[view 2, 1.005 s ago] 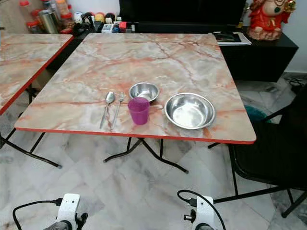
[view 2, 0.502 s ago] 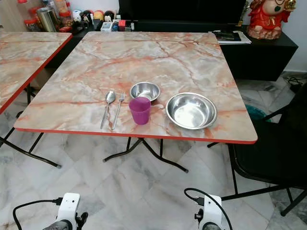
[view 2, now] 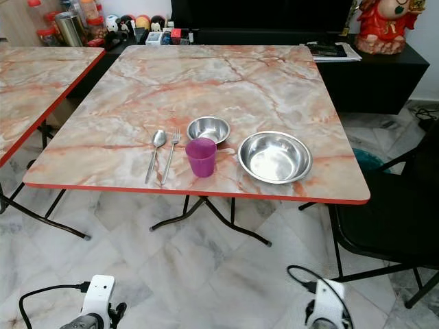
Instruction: Setting the table
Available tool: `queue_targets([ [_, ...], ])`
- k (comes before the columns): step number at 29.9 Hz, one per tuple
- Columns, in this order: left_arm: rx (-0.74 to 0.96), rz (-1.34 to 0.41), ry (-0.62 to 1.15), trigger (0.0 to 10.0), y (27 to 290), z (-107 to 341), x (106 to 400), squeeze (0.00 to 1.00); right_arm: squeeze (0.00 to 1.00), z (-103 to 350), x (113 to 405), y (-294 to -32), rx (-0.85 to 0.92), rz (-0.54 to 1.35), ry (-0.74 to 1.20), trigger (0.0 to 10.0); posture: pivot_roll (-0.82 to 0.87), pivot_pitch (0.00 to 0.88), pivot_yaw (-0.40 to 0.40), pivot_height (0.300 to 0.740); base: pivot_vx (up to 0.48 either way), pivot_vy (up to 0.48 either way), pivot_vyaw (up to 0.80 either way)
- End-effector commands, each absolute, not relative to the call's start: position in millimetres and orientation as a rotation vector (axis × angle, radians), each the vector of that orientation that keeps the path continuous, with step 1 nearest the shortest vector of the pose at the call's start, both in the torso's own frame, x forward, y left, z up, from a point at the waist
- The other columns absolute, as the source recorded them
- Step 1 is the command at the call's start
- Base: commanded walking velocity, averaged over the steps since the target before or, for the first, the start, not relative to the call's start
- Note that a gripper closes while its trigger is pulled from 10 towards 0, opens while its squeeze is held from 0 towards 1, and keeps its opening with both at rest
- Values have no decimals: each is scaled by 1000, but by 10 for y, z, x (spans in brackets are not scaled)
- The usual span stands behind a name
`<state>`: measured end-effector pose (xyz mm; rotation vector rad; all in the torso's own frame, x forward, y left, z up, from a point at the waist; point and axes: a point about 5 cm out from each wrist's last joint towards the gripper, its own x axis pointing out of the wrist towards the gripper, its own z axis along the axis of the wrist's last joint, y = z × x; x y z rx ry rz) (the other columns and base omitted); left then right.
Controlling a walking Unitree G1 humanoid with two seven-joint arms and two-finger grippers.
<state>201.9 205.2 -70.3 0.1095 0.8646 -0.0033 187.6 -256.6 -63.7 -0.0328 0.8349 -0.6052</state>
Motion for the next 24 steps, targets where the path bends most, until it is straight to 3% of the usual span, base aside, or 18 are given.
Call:
queue_targets([
  [1,122,-9,884,10000,2085,-712,1997,0,1000,-538,1990,-2635,-15,-657,767,10000,-89,66,34,740,0,0,0],
  [8,118,-12,888,10000,2078,-721,1984,0,1000,-294,2225,-2747,-52,-736,619,10000,-101,68,33,740,0,0,0],
  [11,117,-12,895,10000,2082,-732,1961,0,1000,-23,2392,-2806,-99,-813,461,10000,-104,68,32,740,0,0,0],
  [17,113,-7,896,10000,2091,-723,1980,0,1000,306,2380,-2874,-209,-977,336,10000,-104,67,29,740,0,0,0],
  [22,111,-7,894,10000,2066,-716,2005,0,1000,660,2491,-2828,-260,-967,165,10000,-105,67,31,740,0,0,0],
  [23,111,-9,894,10000,2047,-717,2011,0,294,852,2624,-2774,-249,-902,81,10000,-108,68,31,740,0,0,0],
  [24,111,-10,894,10000,2042,-717,2013,0,294,905,2659,-2761,-249,-885,58,10000,-111,67,32,740,0,0,0],
])
